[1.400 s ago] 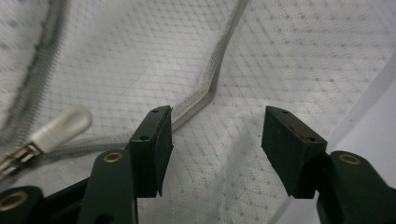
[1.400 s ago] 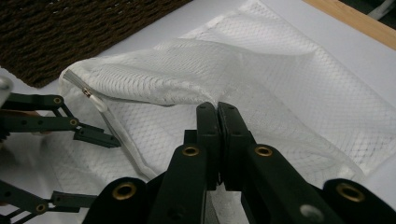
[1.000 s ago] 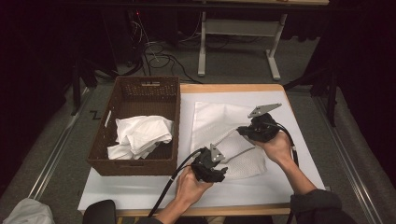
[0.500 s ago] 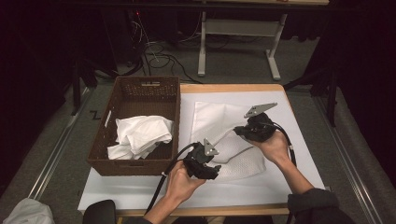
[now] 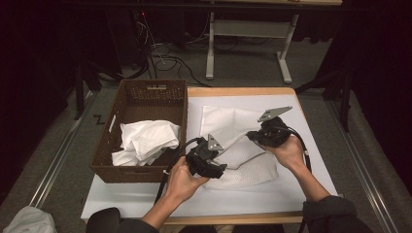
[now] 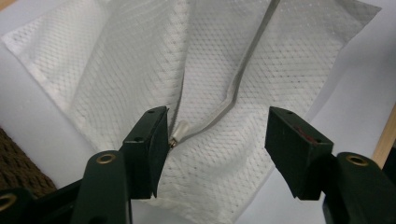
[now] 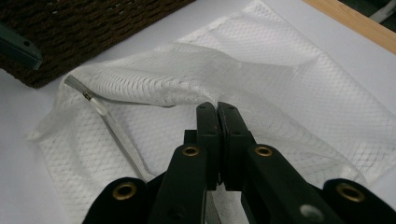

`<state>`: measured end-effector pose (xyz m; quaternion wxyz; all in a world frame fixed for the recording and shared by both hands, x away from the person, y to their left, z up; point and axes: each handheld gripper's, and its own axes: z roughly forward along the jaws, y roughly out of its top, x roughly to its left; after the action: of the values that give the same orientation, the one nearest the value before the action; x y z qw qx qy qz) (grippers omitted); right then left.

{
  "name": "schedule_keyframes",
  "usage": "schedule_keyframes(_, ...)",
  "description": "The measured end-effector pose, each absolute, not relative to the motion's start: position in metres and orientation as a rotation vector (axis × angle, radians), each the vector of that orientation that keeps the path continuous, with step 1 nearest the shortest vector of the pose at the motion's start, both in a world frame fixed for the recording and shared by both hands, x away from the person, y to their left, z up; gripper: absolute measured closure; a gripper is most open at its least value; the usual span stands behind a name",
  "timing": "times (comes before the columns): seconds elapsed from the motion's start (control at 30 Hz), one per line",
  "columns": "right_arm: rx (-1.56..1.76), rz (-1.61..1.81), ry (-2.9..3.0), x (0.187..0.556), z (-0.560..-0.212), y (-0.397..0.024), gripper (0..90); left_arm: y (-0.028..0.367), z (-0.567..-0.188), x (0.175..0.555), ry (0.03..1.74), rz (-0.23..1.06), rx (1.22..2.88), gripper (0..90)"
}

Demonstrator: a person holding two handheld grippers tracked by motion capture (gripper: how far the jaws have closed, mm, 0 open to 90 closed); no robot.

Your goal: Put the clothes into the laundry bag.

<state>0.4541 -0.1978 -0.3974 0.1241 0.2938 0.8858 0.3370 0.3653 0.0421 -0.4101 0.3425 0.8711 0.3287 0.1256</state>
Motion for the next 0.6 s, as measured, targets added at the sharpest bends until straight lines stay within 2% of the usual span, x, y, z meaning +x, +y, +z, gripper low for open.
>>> schedule_keyframes(0.23,0.853,0.968,2.605,0.454,-0.403,-0.191,89.6,0.051,-0.406,0.364,0.891,0.367,2.298,40.6)
schedule_keyframes(0.43,0.837,0.965,2.609,0.456,-0.402,-0.188,89.6,0.067,-0.398,0.371,0.942,0.35,2.257,41.4)
schedule_keyframes(0.6,0.843,0.957,2.612,0.455,-0.403,-0.19,89.6,0.077,-0.389,0.376,0.964,0.387,2.261,41.9)
